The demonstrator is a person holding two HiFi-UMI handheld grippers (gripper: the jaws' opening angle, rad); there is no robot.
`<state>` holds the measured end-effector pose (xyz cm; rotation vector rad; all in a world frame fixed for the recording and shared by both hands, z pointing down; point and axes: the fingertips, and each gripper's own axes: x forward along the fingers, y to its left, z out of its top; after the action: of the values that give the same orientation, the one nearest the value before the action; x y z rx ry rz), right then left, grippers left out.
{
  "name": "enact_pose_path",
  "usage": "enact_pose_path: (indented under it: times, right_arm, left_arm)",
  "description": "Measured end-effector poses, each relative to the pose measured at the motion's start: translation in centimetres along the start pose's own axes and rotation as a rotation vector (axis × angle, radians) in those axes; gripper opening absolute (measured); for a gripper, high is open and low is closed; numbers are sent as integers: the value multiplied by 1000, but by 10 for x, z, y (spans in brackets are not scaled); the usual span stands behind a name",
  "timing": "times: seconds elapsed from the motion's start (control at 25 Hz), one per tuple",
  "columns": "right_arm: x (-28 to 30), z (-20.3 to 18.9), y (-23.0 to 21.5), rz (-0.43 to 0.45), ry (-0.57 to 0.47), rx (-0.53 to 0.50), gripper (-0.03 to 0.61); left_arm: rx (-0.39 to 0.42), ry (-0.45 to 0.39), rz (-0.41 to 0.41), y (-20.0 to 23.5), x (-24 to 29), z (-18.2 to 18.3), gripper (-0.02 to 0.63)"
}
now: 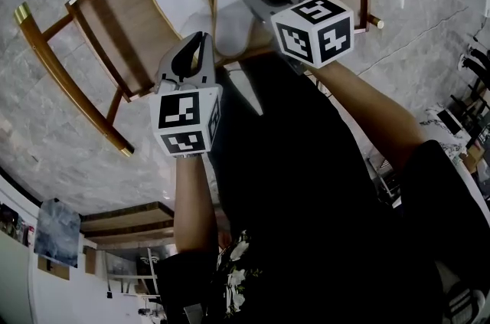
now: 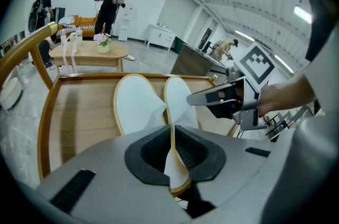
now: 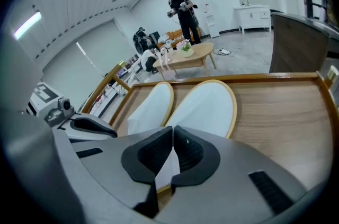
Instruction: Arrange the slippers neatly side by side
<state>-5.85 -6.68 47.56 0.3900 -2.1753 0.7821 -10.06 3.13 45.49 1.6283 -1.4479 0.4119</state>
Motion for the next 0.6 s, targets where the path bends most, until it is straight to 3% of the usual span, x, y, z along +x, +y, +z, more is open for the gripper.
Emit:
enact_pose_path:
  times: [0.24,0.36,0.6]
  right_arm:
    - [-12,4,-19,-24,56,-230,8]
    - [-7,5,-11,10,95,-333,8]
    - [9,3,6,40,98,-343,8]
  left_arm:
    - [-12,-1,-4,-10,5,0,20]
    - [-18,-1,5,-9,5,0,20]
    - [-26,-1,19,-6,2,-4,20]
